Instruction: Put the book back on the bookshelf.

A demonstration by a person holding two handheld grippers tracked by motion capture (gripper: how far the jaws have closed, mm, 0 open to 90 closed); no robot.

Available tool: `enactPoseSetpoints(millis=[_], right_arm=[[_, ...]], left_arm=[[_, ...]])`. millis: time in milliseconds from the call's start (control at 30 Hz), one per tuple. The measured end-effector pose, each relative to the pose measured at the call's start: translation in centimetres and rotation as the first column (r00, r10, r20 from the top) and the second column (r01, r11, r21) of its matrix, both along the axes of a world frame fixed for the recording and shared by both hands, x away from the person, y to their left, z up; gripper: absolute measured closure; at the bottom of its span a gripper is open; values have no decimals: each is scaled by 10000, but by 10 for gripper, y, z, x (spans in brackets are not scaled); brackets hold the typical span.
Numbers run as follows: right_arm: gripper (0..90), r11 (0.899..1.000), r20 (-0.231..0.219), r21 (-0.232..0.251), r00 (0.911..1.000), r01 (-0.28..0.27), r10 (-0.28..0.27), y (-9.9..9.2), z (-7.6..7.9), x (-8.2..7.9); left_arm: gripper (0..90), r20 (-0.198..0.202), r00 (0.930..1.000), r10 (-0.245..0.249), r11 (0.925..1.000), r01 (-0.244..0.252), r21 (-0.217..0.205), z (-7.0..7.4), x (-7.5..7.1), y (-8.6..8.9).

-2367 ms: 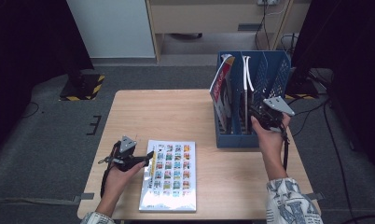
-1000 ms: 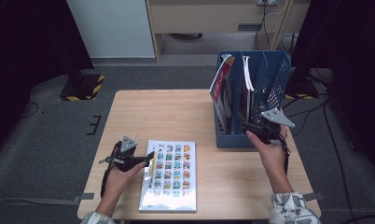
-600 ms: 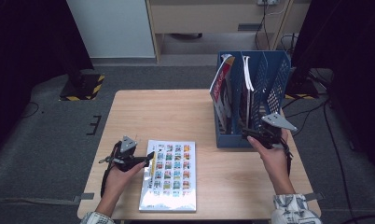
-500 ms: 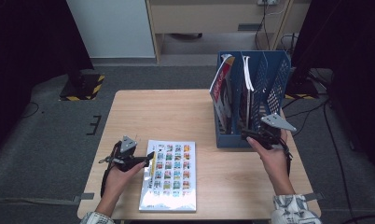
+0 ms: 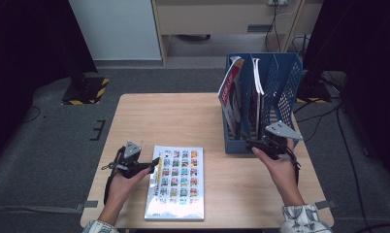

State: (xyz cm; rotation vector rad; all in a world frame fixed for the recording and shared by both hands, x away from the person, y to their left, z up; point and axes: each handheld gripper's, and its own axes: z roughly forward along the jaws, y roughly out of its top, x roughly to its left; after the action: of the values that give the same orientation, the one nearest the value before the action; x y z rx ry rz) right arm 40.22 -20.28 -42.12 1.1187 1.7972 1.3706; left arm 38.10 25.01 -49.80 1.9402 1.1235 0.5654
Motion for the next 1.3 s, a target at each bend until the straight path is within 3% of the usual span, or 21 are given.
enactPoseSetpoints(millis=[700, 1300], right_arm=[[141, 9974, -108, -128, 9975, -707, 705, 24, -2, -6], [144, 9868, -666, -546, 9866, -1523, 1486, 52, -18, -11]], left_arm=[[109, -47, 9999, -103, 9999, 103, -8, -1, 1, -3], [109, -185, 9996, -194, 9998, 195, 38, -4, 1, -7]])
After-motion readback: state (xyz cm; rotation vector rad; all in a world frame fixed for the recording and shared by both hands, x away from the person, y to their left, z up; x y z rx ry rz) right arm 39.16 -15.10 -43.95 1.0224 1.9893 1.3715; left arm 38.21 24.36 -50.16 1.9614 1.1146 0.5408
